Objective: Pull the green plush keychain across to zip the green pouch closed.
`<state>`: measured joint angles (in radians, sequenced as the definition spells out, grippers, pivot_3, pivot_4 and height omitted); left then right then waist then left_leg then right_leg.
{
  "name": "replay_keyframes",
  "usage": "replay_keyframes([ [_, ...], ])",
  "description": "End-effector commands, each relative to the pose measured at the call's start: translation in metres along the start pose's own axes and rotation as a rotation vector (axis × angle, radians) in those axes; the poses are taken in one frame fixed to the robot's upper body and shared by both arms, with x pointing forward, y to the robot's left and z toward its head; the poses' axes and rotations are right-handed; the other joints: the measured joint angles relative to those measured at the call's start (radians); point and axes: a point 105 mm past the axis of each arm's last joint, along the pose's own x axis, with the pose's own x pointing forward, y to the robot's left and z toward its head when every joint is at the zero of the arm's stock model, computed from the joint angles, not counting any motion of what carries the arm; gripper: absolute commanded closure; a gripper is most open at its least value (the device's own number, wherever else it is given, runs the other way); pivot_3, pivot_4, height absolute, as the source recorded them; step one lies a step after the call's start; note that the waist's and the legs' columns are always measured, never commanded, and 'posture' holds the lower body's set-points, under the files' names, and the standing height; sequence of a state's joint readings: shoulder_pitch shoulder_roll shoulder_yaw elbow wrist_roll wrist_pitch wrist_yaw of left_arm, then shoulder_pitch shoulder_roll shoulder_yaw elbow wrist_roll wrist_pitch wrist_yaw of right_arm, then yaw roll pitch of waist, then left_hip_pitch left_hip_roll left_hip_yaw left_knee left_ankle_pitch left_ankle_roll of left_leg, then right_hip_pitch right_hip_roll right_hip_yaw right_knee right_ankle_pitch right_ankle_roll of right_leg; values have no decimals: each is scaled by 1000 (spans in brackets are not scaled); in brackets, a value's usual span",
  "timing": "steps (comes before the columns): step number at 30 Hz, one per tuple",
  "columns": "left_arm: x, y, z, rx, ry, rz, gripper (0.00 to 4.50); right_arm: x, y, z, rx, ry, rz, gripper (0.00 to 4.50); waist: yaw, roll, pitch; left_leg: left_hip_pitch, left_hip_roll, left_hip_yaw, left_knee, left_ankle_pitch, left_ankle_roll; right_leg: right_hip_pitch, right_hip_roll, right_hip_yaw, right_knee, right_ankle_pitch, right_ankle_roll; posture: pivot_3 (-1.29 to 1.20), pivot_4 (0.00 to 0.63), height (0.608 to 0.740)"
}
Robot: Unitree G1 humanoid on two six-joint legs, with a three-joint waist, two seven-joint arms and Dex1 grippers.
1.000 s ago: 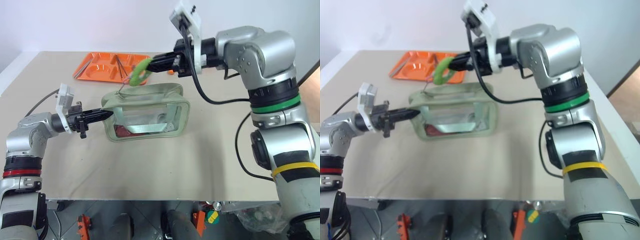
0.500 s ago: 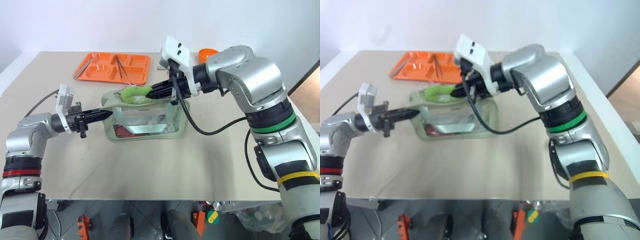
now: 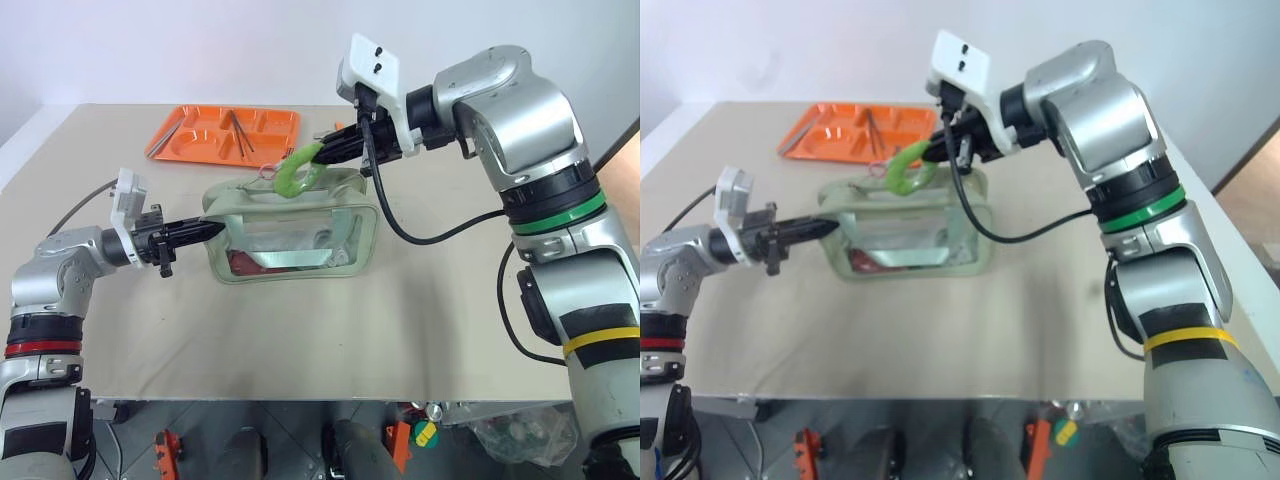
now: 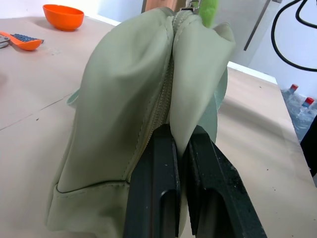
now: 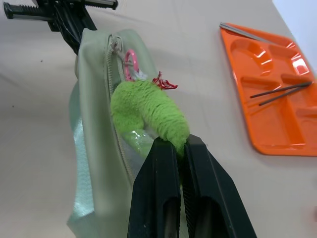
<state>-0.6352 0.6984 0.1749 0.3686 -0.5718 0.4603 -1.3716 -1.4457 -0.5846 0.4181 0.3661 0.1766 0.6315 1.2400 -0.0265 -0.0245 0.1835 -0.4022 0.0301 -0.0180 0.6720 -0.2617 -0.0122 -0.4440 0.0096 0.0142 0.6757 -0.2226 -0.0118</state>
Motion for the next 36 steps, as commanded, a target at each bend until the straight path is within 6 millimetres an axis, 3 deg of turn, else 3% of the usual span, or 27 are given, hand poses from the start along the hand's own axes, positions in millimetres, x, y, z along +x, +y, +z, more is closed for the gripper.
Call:
replay_keyframes([
  [1, -7, 1, 3, 11, -8, 25, 4500, -26, -16, 18, -72, -19, -79, 4493, 0, 0, 0, 0, 0, 0, 0, 0, 0, 0, 0, 0, 0, 0, 0, 0, 150, 740],
  [9, -8, 0, 3, 9, -10, 30, 4500, -42, -18, 19, -121, -18, -74, 4493, 0, 0, 0, 0, 0, 0, 0, 0, 0, 0, 0, 0, 0, 0, 0, 0, 150, 740],
  [18, -12, -1, 5, -3, -26, 42, 4500, -75, -21, -19, -28, 27, -143, 4493, 3, 0, 0, 0, 0, 0, 0, 0, 0, 0, 0, 0, 0, 0, 0, 0, 150, 740],
  [29, -12, -1, 8, -10, -38, 46, 4500, -129, -27, -115, 149, 209, -385, 4493, 2, 1, 1, 1, 0, 3, 0, 0, 0, 0, 0, 3, 1, 0, 0, 0, 150, 740],
  [33, -12, -1, 9, -9, -39, 48, 4500, -127, -22, -141, 115, 302, -423, 4493, 1, 2, 1, 2, 0, 4, 0, 0, 0, 0, 1, 5, 1, 0, 0, 0, 150, 740],
  [36, -13, -1, 9, -9, -41, 51, 4500, -110, -13, -166, 51, 397, -440, 4493, 2, 1, 1, 3, 0, 5, 0, 0, 0, 0, 1, 6, 2, 0, 0, 0, 150, 740],
])
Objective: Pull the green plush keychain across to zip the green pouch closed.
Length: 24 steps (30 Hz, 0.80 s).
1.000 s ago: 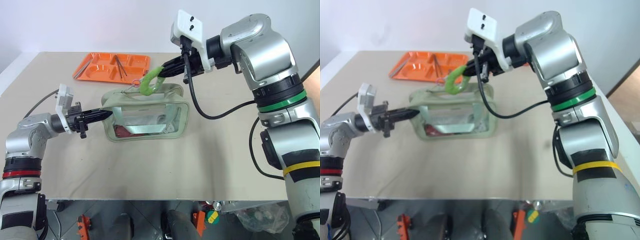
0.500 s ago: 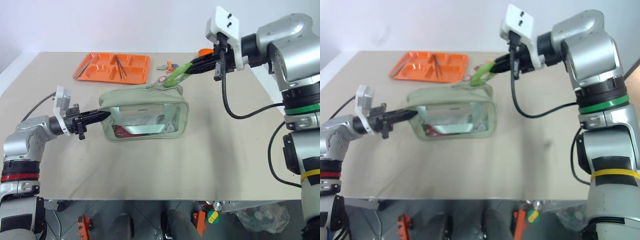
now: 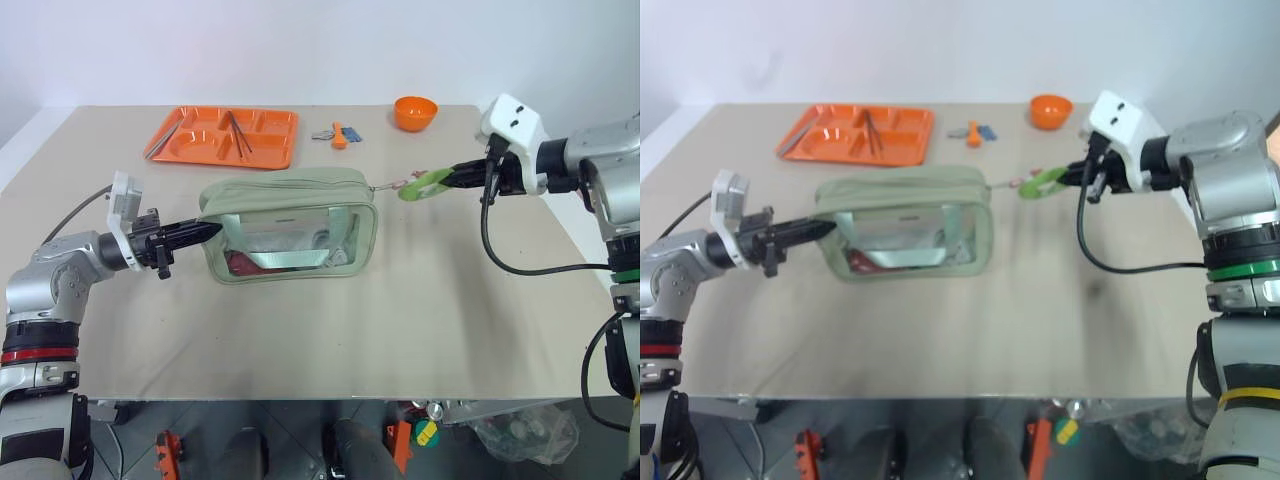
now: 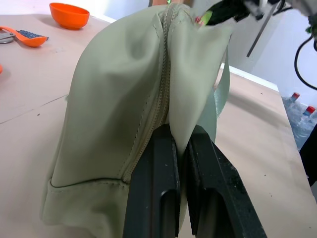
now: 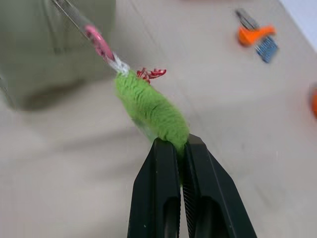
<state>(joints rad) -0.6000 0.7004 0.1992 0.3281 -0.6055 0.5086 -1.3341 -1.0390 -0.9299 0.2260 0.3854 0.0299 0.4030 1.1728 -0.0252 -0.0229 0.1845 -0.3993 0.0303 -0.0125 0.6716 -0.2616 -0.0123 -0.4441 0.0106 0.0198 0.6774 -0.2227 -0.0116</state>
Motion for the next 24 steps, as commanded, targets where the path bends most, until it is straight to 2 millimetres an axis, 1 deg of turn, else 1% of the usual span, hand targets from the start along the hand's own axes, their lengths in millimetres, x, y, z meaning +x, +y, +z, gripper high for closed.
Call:
replay_keyframes([
  [1, -8, 1, 10, 30, -22, 23, 4500, 7, -1, -21, -109, 106, -126, 4493, 0, 0, 0, 0, 0, 0, 0, 0, 0, 0, 0, 0, 0, 0, 0, 0, 150, 740],
  [2, -8, 0, 10, 30, -22, 23, 4500, 14, 5, -29, -122, 132, -130, 4493, 0, 0, 0, 0, 0, 0, 0, 0, 0, 0, 0, 0, 0, 0, 0, 0, 150, 740],
  [4, -8, 0, 10, 29, -23, 24, 4500, 32, 22, -46, -150, 187, -113, 4493, 0, 0, 0, 1, 0, 1, 0, 0, 0, 0, 0, 1, 1, 0, 0, 0, 150, 740],
  [7, -9, 1, 11, 30, -25, 26, 4500, 52, 58, -70, -234, 255, -24, 4493, 0, 0, 0, 1, 0, 1, 1, 0, 0, 0, 0, 1, 2, 0, 0, 0, 150, 740],
  [9, -10, 1, 11, 30, -26, 27, 4500, 60, 77, -80, -293, 276, 30, 4493, -3, -1, -1, 2, 0, 2, 1, 0, 0, 0, 0, 2, 2, 0, 0, 0, 150, 740],
  [11, -10, 1, 12, 30, -28, 28, 4500, 66, 88, -86, -349, 296, 52, 4493, -8, -2, -1, 5, 0, 3, 0, 0, 0, 2, 1, 4, 2, -1, 2, 0, 150, 740],
  [12, -10, 0, 12, 29, -29, 28, 4500, 69, 96, -89, -392, 305, 76, 4493, -9, -3, -2, 7, 0, 3, 0, 0, 0, 4, 1, 4, 2, -4, 7, 0, 150, 740],
  [13, -9, 1, 12, 29, -29, 28, 4500, 71, 102, -91, -430, 310, 98, 4493, -9, -4, -2, 8, 0, 4, 0, 0, -1, 5, 1, 5, 3, -4, 7, 0, 150, 740],
  [16, -9, 0, 11, 28, -31, 27, 4500, 74, 117, -90, -518, 309, 161, 4493, -11, -7, -4, 12, 1, 4, 0, 1, -1, 7, 2, 5, 3, -4, 6, 0, 150, 740],
  [18, -8, 0, 11, 27, -32, 27, 4500, 74, 121, -89, -535, 301, 180, 4493, -13, -8, -5, 14, 1, 4, 0, 2, -1, 8, 2, 5, 3, -3, 6, 0, 150, 740],
  [21, -7, 1, 11, 20, -38, 34, 4500, 74, 108, -68, -371, 210, 124, 4493, -14, -9, -6, 14, 1, 4, 0, 2, -1, 8, 2, 5, 4, -3, 6, 0, 150, 740],
  [24, -8, 2, 10, 18, -41, 49, 4500, 65, 92, -43, -181, 87, 90, 4493, -16, -10, -6, 13, 1, 4, 0, 2, -1, 8, 2, 5, 4, -3, 6, 0, 150, 740],
])
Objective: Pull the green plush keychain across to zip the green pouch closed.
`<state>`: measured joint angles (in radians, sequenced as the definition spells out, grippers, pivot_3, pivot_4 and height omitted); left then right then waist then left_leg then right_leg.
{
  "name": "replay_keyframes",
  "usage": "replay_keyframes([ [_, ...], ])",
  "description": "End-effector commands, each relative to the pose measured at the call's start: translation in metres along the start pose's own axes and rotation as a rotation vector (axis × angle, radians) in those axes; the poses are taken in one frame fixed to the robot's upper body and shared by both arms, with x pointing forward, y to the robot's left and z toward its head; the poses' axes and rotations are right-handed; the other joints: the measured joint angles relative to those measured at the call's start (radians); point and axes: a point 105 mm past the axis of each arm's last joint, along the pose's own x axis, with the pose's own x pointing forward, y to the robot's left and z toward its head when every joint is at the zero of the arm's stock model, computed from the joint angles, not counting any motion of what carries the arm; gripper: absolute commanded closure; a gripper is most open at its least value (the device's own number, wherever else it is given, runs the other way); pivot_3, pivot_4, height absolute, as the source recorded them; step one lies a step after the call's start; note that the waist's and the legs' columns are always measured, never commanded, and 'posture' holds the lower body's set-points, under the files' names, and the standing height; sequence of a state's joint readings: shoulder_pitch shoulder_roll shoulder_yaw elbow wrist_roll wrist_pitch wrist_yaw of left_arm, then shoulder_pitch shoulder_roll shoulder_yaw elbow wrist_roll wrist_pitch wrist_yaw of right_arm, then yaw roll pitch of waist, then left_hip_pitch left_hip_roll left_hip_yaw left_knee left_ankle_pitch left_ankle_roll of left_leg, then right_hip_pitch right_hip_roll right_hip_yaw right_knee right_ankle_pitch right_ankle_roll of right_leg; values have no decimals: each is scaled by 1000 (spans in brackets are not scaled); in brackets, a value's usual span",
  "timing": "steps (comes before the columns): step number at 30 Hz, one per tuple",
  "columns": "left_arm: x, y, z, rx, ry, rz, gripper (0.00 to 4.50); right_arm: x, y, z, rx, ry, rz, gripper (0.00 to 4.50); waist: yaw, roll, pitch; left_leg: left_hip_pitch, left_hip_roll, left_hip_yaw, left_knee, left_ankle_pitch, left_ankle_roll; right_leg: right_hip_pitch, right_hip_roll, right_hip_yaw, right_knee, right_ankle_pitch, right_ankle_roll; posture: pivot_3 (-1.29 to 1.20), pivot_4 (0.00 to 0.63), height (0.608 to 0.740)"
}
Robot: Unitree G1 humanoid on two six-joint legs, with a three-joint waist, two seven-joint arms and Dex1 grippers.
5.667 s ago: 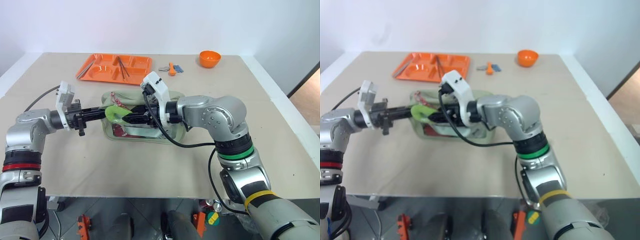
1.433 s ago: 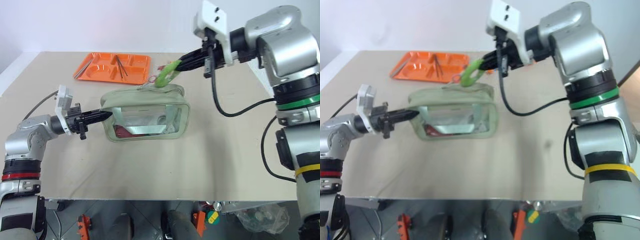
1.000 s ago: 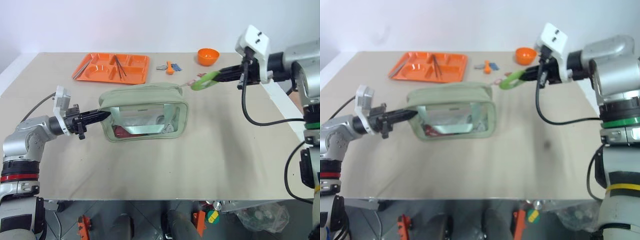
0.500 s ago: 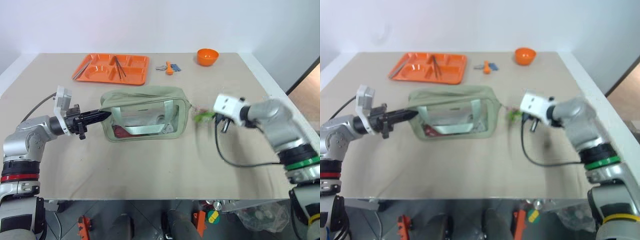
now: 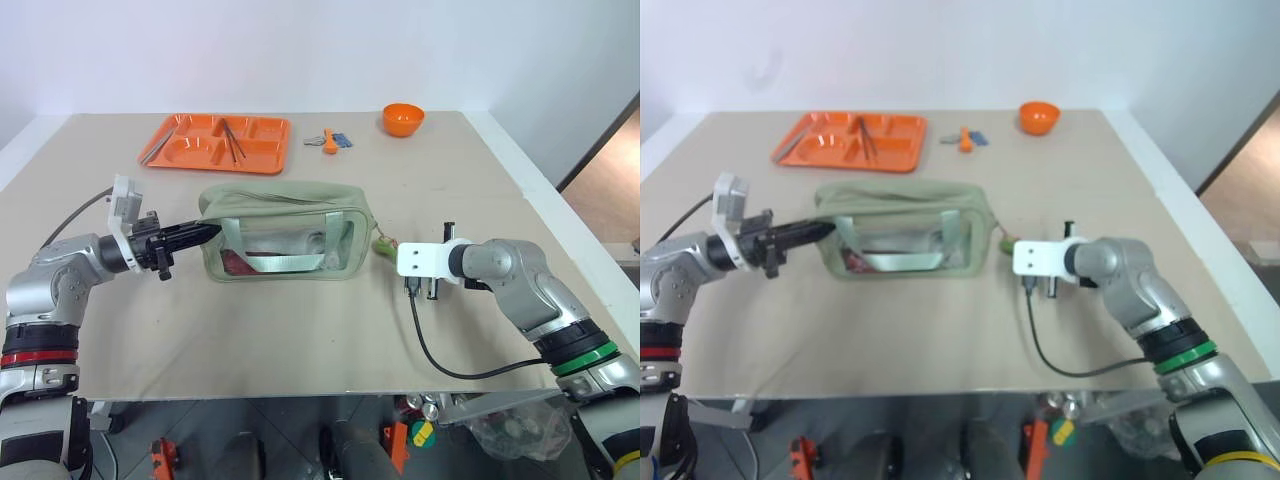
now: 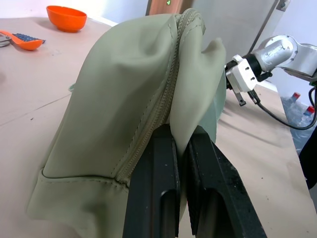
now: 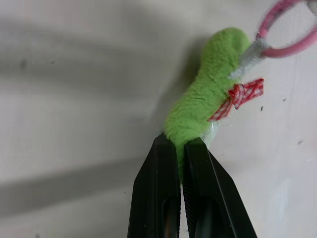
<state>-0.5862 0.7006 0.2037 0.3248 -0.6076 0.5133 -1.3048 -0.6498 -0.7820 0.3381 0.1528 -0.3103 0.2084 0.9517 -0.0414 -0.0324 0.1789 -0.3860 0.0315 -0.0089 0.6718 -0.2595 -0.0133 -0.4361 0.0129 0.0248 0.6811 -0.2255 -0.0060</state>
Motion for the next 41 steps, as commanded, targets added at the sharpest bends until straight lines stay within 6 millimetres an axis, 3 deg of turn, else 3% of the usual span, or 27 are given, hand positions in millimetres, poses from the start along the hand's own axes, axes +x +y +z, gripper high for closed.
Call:
replay_keyframes([
  [1, -7, 0, 13, 23, -44, 18, 4500, -17, -21, 15, 208, -137, -9, 4493, 0, 0, 0, 0, 0, 0, 0, 0, 0, 0, 0, 0, 0, 0, 0, 0, 150, 740],
  [4, -8, 1, 15, -11, -60, 31, 4500, -41, -46, 29, 372, -282, -40, 4493, -1, 2, 1, -2, 0, 1, 0, 0, 0, -2, 0, 1, 0, 0, 0, 0, 150, 740],
  [8, -12, 6, 28, -48, -124, 76, 4500, -70, -57, 42, 525, -448, -21, 4493, 0, 2, 2, -5, 0, 0, 0, 0, 0, -3, -1, 0, 0, 0, 0, 0, 150, 740],
  [16, -17, -5, 32, -39, -114, 53, 1733, -78, -35, 29, 641, -446, 36, 1846, -1, 2, 2, -5, -1, 1, -1, 0, 0, -4, -2, 1, -1, -2, 2, 0, 150, 740],
  [21, -24, -5, 44, 1, -142, 97, 2, -84, -44, 18, 700, -429, -19, 83, -4, 2, 2, -4, -1, 2, -1, 0, 0, -4, -2, 3, 0, -1, 3, 0, 150, 740],
  [24, -53, 9, 62, -10, -219, 235, 0, -109, -55, 18, 750, -530, -44, 37, -4, 2, 2, -4, -1, 3, -1, 0, 0, -4, -1, 3, 0, 0, 2, 0, 150, 740],
  [26, -71, 17, 56, -132, -192, 336, 0, -126, -56, 22, 766, -606, -48, 37, -5, 2, 2, -4, 0, 3, -1, 0, 0, -5, -1, 3, 0, -1, 2, 0, 150, 740],
  [28, -88, 19, 50, -114, -162, 458, 0, -137, -49, 24, 771, -637, -35, 37, -6, 2, 2, -4, 0, 3, -3, -1, 1, -5, -1, 3, -1, -1, 3, 0, 150, 740],
  [30, -99, 5, 44, -87, -140, 481, 0, -138, -33, 24, 784, -627, -16, 37, -5, 2, 2, -3, 0, 3, -4, -2, 2, -4, -2, 4, -1, -4, 3, 0, 150, 740],
  [33, -106, -7, 40, -132, -153, 474, 0, -133, -19, 23, 814, -603, -16, 37, -3, 0, 2, -4, 2, 2, -4, -3, -1, -4, -5, 5, -1, -5, 4, 0, 150, 740],
  [41, -102, -24, 21, -160, -140, 467, 0, -125, -10, 26, 877, -603, -22, 37, -3, 0, 3, -1, -3, 6, -1, -1, -3, -1, -5, 7, -1, -2, 8, 0, 150, 740],
])
